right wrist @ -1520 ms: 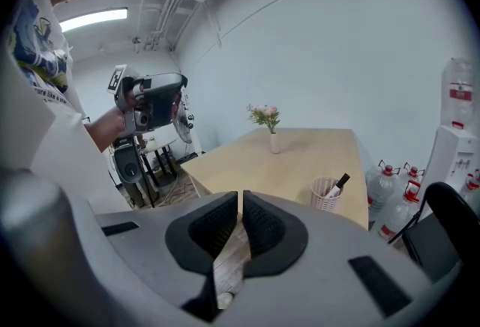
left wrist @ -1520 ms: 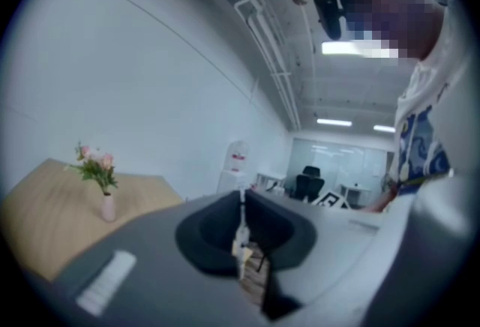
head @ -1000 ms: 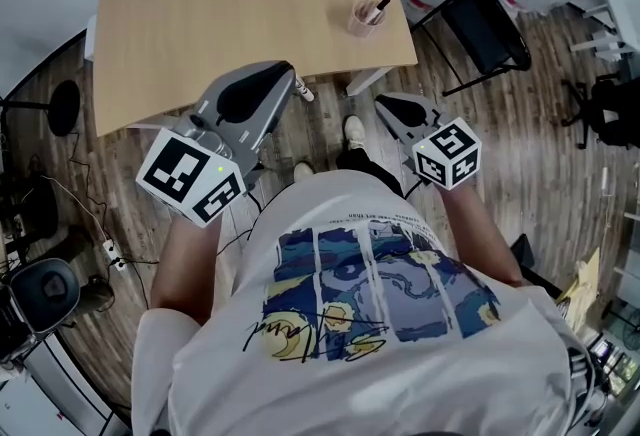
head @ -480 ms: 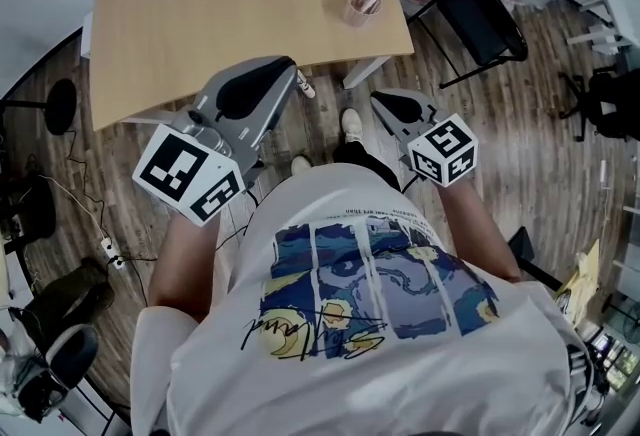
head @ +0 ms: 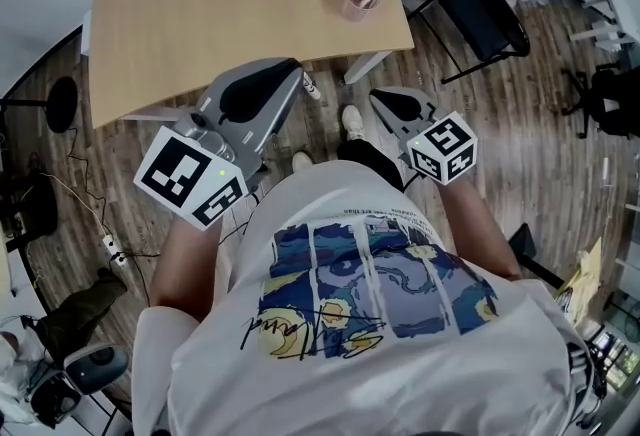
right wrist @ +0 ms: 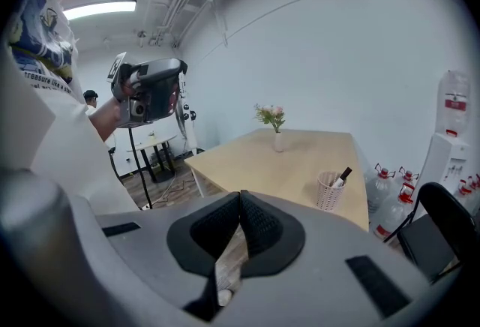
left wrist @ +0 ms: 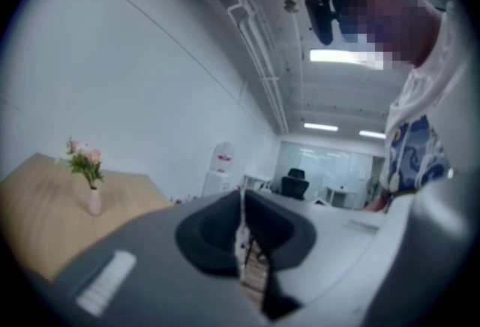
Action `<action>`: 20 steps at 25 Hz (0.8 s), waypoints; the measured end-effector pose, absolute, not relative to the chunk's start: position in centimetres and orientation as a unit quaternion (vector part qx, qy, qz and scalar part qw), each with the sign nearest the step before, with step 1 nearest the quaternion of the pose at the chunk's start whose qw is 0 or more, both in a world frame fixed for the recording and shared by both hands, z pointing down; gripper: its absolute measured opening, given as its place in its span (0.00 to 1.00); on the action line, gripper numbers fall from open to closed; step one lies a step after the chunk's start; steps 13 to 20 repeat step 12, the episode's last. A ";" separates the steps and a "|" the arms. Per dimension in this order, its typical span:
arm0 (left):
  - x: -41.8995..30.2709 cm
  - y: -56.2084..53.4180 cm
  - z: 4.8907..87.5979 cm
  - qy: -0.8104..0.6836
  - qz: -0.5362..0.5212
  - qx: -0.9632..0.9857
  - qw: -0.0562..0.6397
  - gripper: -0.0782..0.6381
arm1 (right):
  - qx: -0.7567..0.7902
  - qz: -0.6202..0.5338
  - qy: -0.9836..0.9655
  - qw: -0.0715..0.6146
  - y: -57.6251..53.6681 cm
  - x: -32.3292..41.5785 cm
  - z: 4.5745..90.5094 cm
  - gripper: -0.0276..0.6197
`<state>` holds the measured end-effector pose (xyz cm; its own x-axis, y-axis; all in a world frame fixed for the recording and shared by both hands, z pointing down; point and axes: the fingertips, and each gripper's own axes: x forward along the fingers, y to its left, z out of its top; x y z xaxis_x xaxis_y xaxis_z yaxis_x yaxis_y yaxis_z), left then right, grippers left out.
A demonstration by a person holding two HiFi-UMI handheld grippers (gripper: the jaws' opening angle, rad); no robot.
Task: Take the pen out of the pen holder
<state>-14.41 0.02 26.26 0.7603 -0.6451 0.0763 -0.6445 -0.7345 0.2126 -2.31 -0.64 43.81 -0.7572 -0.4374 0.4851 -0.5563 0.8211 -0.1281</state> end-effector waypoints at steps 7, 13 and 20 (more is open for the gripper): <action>-13.3 -1.6 26.3 -0.346 0.001 0.931 0.118 0.14 | 0.260 0.136 -0.930 0.222 -2.2 -1.8 44.1 0.05; -11.6 -3.6 25.8 -0.347 0.000 0.931 0.115 0.14 | 0.259 0.134 -0.930 0.223 -4.5 -0.3 43.8 0.05; -11.6 -3.6 25.8 -0.347 0.000 0.931 0.115 0.14 | 0.259 0.134 -0.930 0.223 -4.5 -0.3 43.8 0.05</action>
